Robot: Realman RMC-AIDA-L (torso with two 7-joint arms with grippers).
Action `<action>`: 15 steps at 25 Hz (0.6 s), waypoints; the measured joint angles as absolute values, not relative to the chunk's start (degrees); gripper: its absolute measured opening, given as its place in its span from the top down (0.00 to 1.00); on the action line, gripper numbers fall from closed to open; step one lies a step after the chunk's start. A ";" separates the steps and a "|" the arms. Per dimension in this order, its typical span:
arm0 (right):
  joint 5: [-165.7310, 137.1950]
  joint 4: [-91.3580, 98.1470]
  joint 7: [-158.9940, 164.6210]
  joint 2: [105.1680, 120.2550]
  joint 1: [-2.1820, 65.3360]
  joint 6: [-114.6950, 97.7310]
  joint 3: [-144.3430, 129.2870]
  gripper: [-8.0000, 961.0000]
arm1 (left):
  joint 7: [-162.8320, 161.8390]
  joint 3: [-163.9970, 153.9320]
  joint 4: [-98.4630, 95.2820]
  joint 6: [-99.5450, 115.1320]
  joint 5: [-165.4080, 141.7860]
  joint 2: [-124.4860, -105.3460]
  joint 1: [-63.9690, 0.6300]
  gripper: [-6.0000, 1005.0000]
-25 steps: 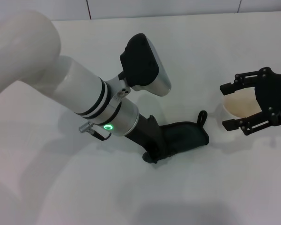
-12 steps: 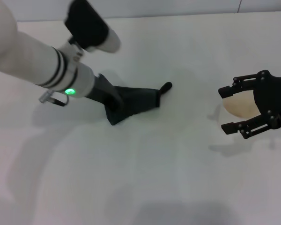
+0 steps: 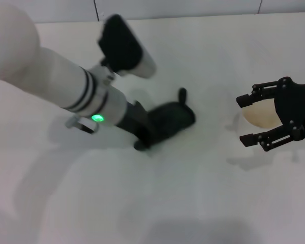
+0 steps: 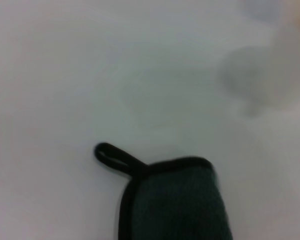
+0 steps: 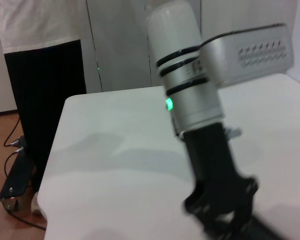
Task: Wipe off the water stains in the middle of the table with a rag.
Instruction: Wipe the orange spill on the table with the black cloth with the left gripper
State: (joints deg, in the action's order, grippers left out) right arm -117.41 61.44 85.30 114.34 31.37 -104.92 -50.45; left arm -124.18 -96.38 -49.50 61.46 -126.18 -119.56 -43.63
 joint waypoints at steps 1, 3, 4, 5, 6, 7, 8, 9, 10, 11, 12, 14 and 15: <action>-117.39 61.46 85.31 114.34 31.39 -104.95 -50.45 0.11 | -124.15 -98.45 -50.28 62.27 -124.68 -119.58 -43.66 0.90; -117.29 61.61 85.32 114.34 31.47 -104.99 -50.45 0.11 | -124.14 -101.12 -51.86 63.71 -122.81 -119.65 -43.53 0.90; -117.25 61.71 85.34 114.34 31.48 -105.00 -50.45 0.11 | -124.20 -102.09 -52.60 64.32 -122.19 -119.68 -43.41 0.90; -117.20 61.95 85.39 114.34 31.51 -104.99 -50.45 0.11 | -124.28 -102.82 -53.42 64.87 -121.43 -119.69 -43.22 0.90; -117.20 62.02 85.41 114.34 31.51 -104.98 -50.45 0.11 | -124.30 -103.31 -54.08 65.26 -120.87 -119.72 -43.00 0.90; -117.20 62.11 85.45 114.34 31.52 -104.96 -50.45 0.11 | -124.30 -103.62 -54.73 65.56 -120.43 -119.71 -42.70 0.91; -117.20 62.16 85.48 114.34 31.52 -104.93 -50.44 0.11 | -124.30 -103.66 -55.07 65.66 -120.26 -119.71 -42.48 0.90; -117.20 62.18 85.49 114.34 31.53 -104.89 -50.44 0.11 | -124.30 -103.58 -55.12 65.60 -120.46 -119.68 -42.27 0.90; -117.20 62.19 85.49 114.34 31.54 -104.85 -50.45 0.11 | -124.31 -103.35 -55.00 65.44 -120.75 -119.61 -42.14 0.90; -117.20 62.19 85.49 114.34 31.54 -104.85 -50.44 0.11 | -124.38 -102.58 -54.57 65.22 -121.51 -119.54 -42.10 0.90; -117.19 62.20 85.47 114.34 31.55 -104.79 -50.44 0.11 | -124.46 -101.39 -53.95 64.95 -122.81 -119.48 -42.06 0.90; -117.16 62.22 85.43 114.36 31.59 -104.71 -50.45 0.11 | -124.55 -96.80 -52.22 64.34 -126.59 -119.41 -42.07 0.90; -117.16 62.22 85.41 114.37 31.61 -104.70 -50.44 0.11 | -124.56 -94.88 -51.56 64.19 -128.13 -119.43 -42.05 0.90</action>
